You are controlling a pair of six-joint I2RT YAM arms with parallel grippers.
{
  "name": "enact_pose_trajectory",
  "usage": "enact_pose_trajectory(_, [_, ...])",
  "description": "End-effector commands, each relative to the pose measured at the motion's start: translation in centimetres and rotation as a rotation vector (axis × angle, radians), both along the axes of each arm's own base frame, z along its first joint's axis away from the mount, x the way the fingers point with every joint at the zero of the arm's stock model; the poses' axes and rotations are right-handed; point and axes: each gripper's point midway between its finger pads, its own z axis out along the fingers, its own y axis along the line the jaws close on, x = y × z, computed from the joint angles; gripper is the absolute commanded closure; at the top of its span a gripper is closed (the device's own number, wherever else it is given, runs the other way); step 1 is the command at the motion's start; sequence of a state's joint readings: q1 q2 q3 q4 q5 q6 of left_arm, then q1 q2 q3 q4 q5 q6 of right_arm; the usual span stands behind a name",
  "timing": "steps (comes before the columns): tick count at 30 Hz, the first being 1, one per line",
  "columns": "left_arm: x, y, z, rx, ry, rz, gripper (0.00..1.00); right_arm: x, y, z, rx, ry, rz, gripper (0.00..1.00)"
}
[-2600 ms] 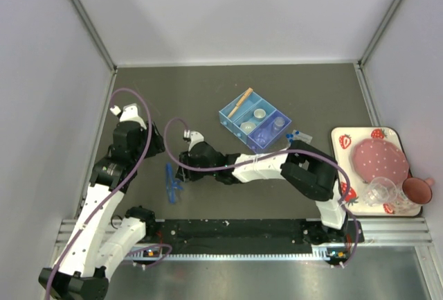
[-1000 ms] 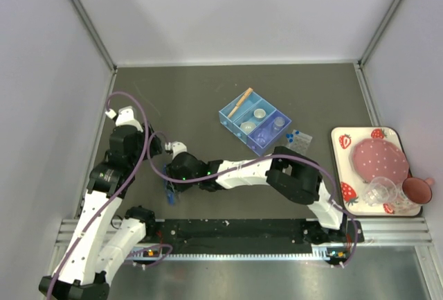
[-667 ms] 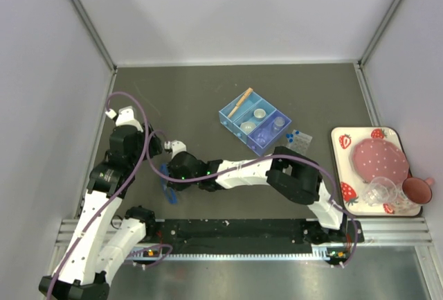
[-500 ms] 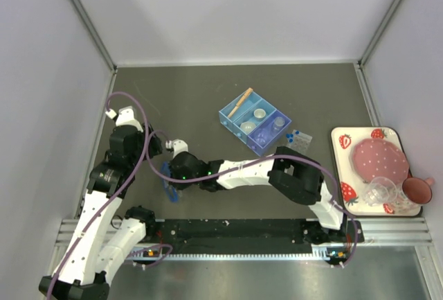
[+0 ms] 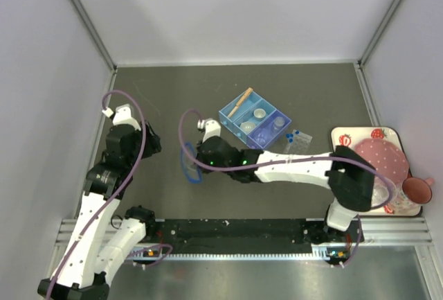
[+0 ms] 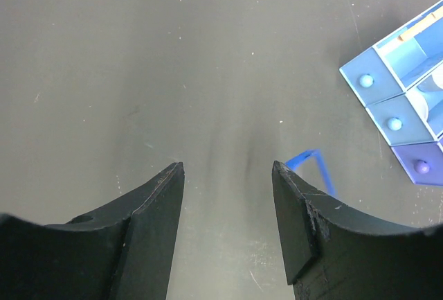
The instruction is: Organize the chemistry lab equipment
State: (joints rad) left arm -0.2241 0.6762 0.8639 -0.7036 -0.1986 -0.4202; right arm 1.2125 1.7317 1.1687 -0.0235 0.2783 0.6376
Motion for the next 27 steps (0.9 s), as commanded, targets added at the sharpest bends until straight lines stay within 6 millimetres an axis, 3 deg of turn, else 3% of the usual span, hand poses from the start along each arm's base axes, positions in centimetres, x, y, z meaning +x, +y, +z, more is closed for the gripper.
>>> enact_pose_trajectory(1, [0.4, -0.1, 1.5, -0.017, -0.056, 0.003, 0.41, 3.3, -3.5, 5.7, 0.064, -0.070, -0.114, 1.00])
enact_pose_trajectory(3, [0.4, -0.2, 1.5, -0.020, -0.060, -0.002, 0.41, 5.2, -5.2, 7.8, 0.074, -0.107, -0.184, 1.00])
enact_pose_trajectory(8, [0.4, -0.7, 0.9, -0.037, -0.054, -0.024, 0.41, 10.3, -10.1, 10.2, 0.004, -0.171, -0.398, 1.00])
enact_pose_trajectory(13, [0.5, -2.0, -0.9, -0.069, -0.028, -0.079, 0.41, 16.0, -15.2, 9.4, 0.080, -0.095, -0.658, 1.00])
enact_pose_trajectory(16, [0.5, -2.8, -2.6, -0.081, 0.005, -0.117, 0.43, 18.1, -16.7, 9.4, 0.135, -0.084, -0.787, 1.00])
enact_pose_trajectory(20, [0.6, -3.6, -3.4, -0.079, 0.016, -0.179, 0.44, 20.6, -17.3, 9.0, 0.216, -0.065, -0.910, 1.00])
enact_pose_trajectory(26, [0.3, -4.2, -3.8, -0.085, 0.022, -0.216, 0.45, 23.1, -15.7, 8.1, 0.259, -0.030, -0.951, 1.00])
enact_pose_trajectory(27, [0.3, -4.3, -4.0, -0.085, 0.026, -0.217, 0.45, 23.4, -15.6, 7.2, 0.244, -0.024, -0.966, 1.00])
